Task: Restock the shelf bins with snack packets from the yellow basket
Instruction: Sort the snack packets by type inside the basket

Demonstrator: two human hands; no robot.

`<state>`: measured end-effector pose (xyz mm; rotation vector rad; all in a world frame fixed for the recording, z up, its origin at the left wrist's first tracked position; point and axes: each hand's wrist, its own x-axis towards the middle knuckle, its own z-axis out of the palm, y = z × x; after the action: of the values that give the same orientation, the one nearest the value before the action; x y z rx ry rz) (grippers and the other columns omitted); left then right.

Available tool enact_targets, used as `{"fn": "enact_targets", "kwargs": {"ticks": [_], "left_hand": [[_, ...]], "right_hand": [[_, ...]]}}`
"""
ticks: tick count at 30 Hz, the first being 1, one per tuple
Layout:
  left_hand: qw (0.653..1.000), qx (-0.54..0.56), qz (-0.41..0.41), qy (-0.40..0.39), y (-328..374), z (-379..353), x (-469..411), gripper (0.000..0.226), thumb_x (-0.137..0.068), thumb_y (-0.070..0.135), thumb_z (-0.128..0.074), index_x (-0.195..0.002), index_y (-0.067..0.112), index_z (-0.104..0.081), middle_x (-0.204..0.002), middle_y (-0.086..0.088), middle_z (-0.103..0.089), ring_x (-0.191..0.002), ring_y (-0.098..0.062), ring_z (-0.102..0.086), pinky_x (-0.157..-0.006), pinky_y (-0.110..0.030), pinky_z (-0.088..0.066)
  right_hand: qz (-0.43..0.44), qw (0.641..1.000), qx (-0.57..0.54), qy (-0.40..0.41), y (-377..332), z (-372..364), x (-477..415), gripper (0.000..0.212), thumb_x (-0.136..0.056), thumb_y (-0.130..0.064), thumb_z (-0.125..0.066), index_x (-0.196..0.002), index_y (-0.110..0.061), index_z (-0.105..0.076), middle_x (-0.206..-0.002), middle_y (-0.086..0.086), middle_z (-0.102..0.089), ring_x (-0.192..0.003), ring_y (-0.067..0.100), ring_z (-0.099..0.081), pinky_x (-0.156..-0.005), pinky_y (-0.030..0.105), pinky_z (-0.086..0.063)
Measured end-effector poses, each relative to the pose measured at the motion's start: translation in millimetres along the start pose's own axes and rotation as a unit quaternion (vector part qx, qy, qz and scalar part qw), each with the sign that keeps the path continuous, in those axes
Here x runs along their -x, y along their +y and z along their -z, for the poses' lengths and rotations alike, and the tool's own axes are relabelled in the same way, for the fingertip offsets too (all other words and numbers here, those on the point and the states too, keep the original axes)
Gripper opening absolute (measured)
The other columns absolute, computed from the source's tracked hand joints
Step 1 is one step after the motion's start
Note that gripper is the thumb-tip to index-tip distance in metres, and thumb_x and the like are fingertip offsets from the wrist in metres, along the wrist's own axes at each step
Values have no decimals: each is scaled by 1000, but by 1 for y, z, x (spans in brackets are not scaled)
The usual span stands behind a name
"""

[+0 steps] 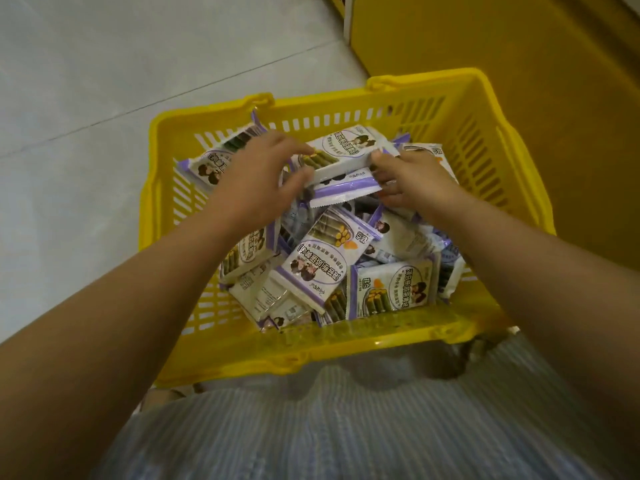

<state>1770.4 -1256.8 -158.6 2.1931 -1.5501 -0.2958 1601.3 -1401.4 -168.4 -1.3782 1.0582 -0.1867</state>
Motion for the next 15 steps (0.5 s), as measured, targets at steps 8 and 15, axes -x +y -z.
{"fn": "enact_targets", "kwargs": {"ticks": [8,15], "left_hand": [[980,-151,-66,-108,-3,-32,15,90,-77,59,-61,-151,34,-16,-159,-8,-9,-145,-33,-8,-114,-59,-15],[983,-173,-57,-24,-22,-35,12,61,-92,16,-60,-147,25,-35,-151,-19,-31,-131,-43,-37,-107,-57,-31]], "right_hand": [[72,943,296,-136,20,3,-2,63,-76,-42,-77,-129,-18,-53,-118,-3,-63,-101,10,-63,-90,34,-54],[89,803,559,-187,33,-11,-1,77,-59,-82,-61,-113,-27,-61,-106,3,-51,-111,26,-41,-88,39,-39]]}}
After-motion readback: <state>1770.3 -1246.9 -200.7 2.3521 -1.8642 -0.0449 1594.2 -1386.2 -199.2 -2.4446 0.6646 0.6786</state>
